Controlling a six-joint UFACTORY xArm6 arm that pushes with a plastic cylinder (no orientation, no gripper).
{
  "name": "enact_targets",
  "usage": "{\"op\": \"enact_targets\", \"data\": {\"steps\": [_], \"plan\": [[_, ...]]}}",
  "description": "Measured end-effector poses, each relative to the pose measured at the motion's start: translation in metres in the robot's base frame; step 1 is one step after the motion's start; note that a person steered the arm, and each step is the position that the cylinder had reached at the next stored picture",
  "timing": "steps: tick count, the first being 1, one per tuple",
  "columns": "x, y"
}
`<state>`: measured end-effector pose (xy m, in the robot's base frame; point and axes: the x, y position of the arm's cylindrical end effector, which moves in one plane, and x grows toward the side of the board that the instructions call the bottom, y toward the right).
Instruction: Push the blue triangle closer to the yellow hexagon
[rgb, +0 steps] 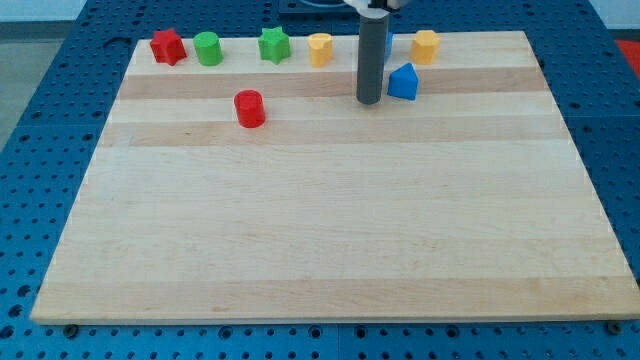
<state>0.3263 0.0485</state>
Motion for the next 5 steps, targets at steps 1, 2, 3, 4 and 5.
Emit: {"op": "enact_targets", "data": {"steps": [1,2,3,4,5], "plan": [[0.000,0.002],[0.000,0.002],[0.000,0.002],[0.000,0.005],[0.000,0.015]]}}
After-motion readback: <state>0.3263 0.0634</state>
